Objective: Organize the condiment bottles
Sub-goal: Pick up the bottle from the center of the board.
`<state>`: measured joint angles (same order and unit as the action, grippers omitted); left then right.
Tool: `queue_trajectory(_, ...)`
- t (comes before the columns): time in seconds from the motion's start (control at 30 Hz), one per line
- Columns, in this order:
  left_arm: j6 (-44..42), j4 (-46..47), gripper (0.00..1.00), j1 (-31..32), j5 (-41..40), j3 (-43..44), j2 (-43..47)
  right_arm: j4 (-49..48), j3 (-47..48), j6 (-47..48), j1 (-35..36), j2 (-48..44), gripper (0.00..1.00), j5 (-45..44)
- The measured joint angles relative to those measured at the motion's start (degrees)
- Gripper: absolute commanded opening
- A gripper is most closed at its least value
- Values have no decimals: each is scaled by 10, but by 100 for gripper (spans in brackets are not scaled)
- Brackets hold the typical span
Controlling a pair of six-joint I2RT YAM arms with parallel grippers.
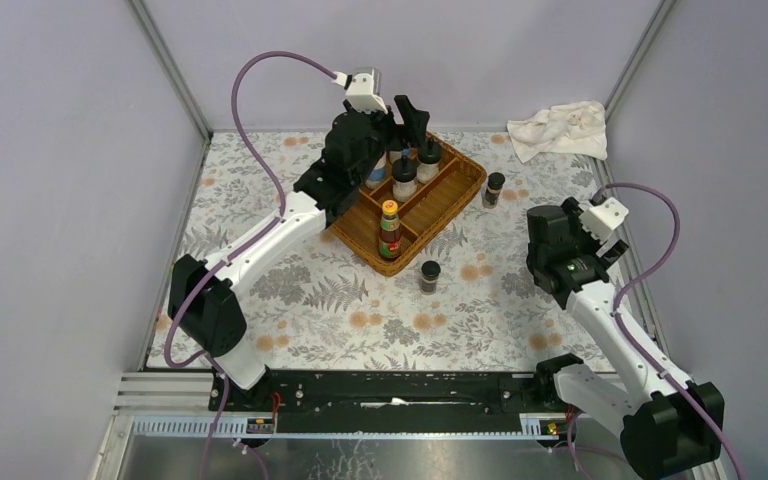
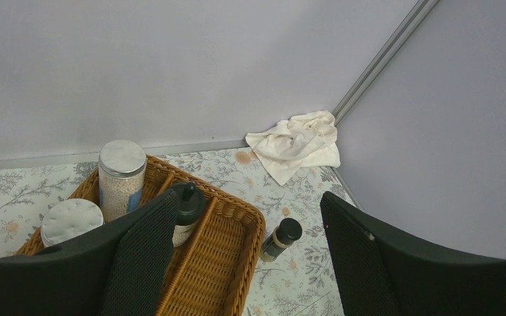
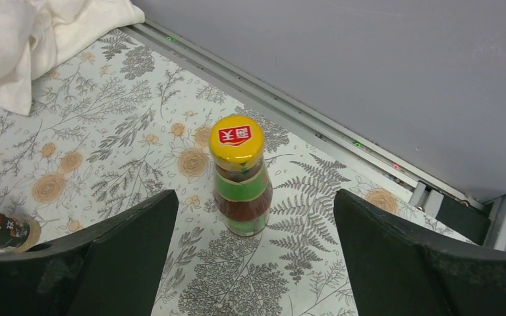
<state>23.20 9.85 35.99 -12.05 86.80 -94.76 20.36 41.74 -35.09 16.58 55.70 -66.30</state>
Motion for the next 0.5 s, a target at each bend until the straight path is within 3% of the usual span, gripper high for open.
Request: queue_trajectory(0.5, 0, 0, 84, 0, 0, 0, 0, -82, -4, 45, -55, 46, 95, 50)
